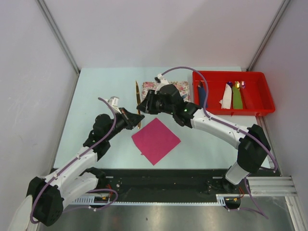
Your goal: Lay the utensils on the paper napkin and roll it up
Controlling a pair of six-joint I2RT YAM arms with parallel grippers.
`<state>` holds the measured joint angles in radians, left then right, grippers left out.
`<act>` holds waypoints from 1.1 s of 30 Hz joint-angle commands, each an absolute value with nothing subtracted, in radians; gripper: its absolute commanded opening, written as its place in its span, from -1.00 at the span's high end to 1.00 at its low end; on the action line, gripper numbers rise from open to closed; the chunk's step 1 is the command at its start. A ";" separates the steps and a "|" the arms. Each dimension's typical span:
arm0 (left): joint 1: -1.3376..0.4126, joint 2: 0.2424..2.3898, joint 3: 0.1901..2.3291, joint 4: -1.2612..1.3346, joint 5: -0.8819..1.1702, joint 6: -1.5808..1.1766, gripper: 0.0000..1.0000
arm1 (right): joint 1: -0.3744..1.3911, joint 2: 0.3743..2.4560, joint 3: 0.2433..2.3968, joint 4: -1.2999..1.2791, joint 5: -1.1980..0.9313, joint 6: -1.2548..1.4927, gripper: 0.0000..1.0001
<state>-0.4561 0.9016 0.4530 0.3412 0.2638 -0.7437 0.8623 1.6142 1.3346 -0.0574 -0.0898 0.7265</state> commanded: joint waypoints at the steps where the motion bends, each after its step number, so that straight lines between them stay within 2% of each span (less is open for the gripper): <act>1: -0.466 0.888 0.462 0.388 0.244 -0.744 0.99 | 0.877 1.611 1.328 -0.028 -0.067 0.739 0.33; 3: -0.468 0.890 0.460 0.390 0.244 -0.747 0.99 | 0.879 1.612 1.327 -0.031 -0.066 0.742 0.27; 7: -0.468 0.893 0.465 0.393 0.244 -0.749 0.99 | 0.879 1.614 1.325 -0.031 -0.071 0.745 0.47; 11: -0.469 0.894 0.471 0.391 0.245 -0.742 0.99 | 0.879 1.615 1.328 -0.026 -0.071 0.747 0.53; 18: -0.483 0.897 0.477 0.380 0.233 -0.730 0.99 | 0.884 1.620 1.330 -0.025 -0.072 0.749 0.41; 25: -0.494 0.900 0.486 0.365 0.221 -0.706 1.00 | 0.884 1.628 1.333 -0.037 -0.061 0.752 0.78; 26: -0.500 0.900 0.491 0.364 0.218 -0.701 0.99 | 0.884 1.629 1.333 -0.032 -0.061 0.750 0.78; 29: -0.511 0.897 0.494 0.354 0.204 -0.683 0.99 | 0.885 1.634 1.336 -0.028 -0.069 0.755 0.45; 33: -0.511 0.897 0.492 0.360 0.209 -0.693 1.00 | 0.885 1.643 1.342 -0.029 -0.072 0.756 0.42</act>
